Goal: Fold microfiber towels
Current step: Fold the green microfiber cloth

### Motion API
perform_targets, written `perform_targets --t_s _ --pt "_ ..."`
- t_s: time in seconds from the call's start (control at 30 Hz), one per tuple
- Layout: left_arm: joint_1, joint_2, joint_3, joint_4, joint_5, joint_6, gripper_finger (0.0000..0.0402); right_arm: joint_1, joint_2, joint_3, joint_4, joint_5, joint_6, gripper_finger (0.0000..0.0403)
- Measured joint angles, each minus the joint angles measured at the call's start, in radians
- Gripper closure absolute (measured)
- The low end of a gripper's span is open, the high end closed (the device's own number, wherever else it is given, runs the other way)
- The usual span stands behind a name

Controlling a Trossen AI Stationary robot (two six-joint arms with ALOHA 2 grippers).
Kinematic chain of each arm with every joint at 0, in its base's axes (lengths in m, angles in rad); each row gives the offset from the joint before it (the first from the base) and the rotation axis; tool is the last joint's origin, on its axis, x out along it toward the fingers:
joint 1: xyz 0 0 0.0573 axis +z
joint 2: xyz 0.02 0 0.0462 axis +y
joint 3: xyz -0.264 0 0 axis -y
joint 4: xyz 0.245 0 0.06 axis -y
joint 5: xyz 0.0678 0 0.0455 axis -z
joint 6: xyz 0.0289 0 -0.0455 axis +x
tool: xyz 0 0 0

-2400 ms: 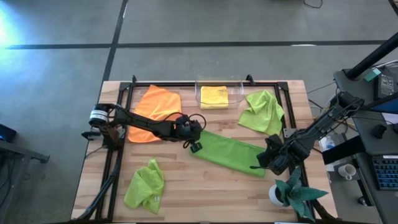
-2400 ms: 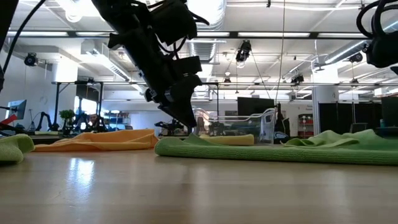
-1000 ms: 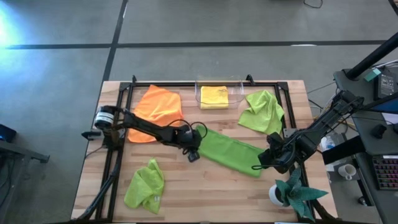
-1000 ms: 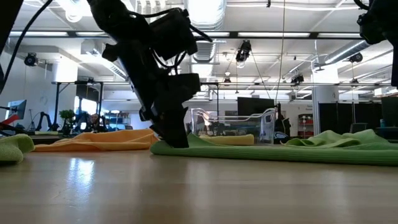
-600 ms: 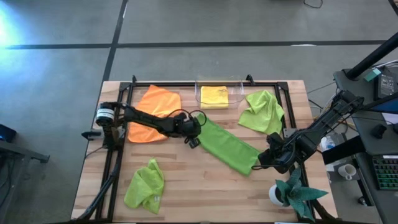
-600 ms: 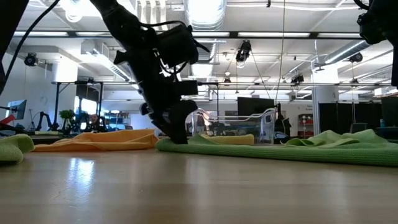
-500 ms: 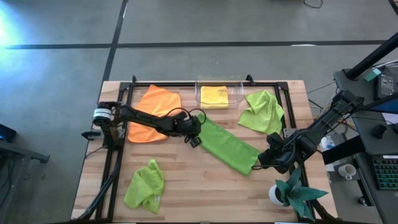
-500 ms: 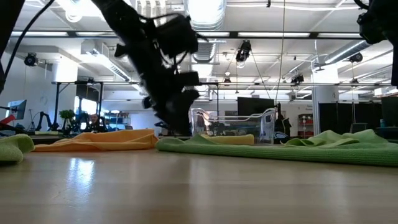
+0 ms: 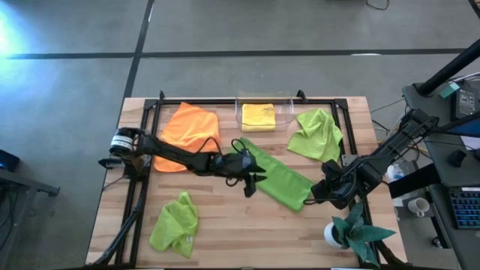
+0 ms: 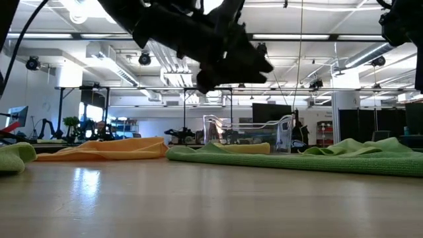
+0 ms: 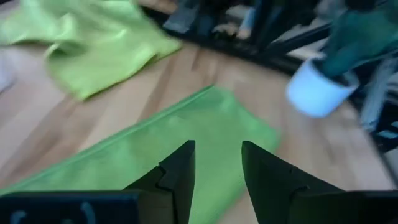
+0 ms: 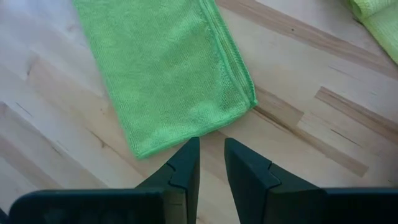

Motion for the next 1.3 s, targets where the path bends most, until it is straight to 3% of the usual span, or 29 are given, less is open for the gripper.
perform_targets --t_s 0.47,0.67,1.07,1.3 --pt "-0.034 0.24 0.137 0.007 -0.003 -0.007 0.0286 0.0 0.003 0.0 0.088 0.086 -0.029 0.033" --pt "-0.033 0.288 0.186 -0.092 -0.008 -0.005 0.0286 -0.005 0.015 0.001 0.146 0.112 -0.071 0.033" --pt "-0.036 0.302 0.182 -0.258 -0.007 -0.001 0.0286 -0.01 0.064 0.001 0.154 0.119 -0.071 0.033" --pt "-0.044 0.263 0.192 -0.466 0.035 0.155 0.0286 -0.011 0.101 0.001 0.209 0.12 -0.071 0.033"
